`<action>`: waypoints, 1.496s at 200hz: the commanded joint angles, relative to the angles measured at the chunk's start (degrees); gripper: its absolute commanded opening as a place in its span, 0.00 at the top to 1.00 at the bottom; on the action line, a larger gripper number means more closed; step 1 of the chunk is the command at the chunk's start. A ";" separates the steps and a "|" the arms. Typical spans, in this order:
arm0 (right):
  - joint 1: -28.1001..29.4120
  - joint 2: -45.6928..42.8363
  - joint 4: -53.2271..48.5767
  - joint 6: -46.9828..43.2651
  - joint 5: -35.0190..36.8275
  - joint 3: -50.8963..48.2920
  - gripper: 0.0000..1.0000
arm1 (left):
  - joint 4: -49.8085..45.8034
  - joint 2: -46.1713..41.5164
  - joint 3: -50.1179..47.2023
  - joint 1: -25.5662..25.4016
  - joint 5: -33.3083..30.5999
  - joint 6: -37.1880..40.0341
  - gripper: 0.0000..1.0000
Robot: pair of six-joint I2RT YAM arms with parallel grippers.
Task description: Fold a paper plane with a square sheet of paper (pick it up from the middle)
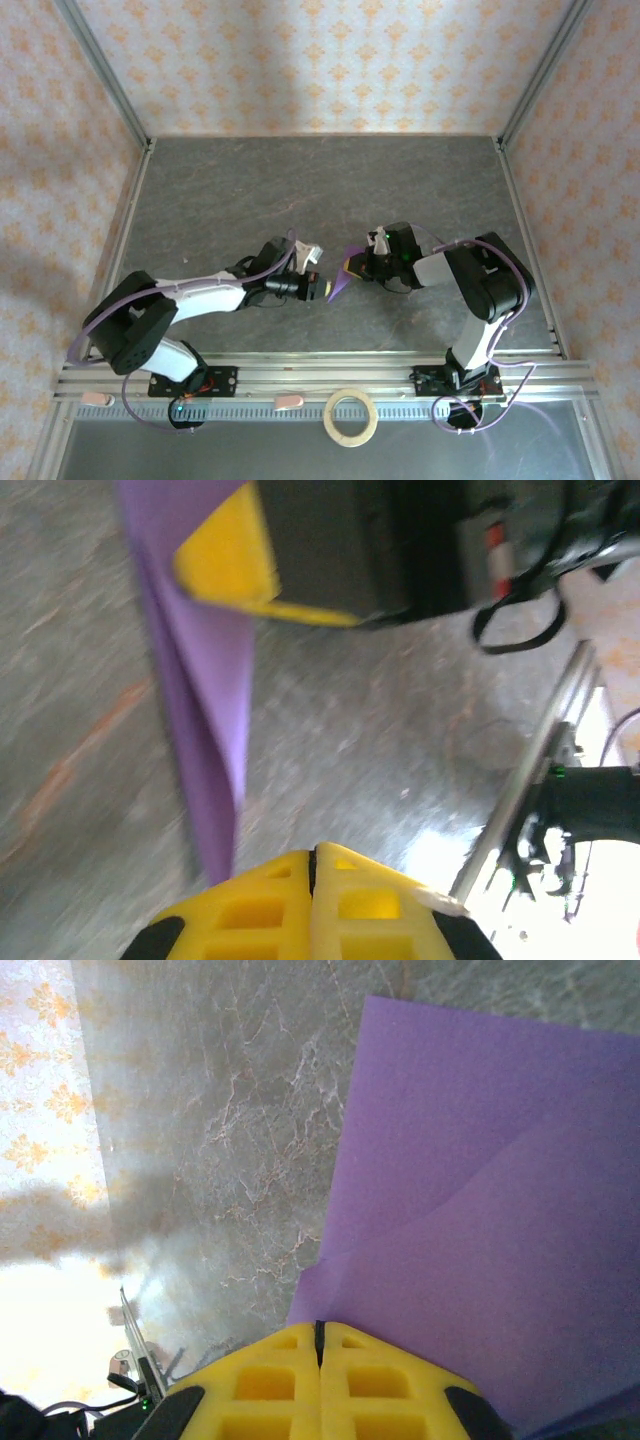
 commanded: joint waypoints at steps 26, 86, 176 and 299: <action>-0.01 4.36 -5.50 -0.75 10.29 -1.06 1.00 | 1.59 12.95 12.22 -2.50 6.26 0.55 1.00; -0.04 4.53 -5.88 -0.92 9.85 -0.84 1.00 | 0.45 20.24 16.12 -2.59 1.72 1.70 1.00; -0.01 5.10 -6.53 -1.36 9.87 -0.40 1.00 | 1.08 21.04 11.13 -1.63 1.05 1.72 1.00; 0.03 5.50 -8.56 -2.59 11.24 -0.10 1.00 | 3.94 14.69 -1.12 -1.24 1.05 -0.78 1.00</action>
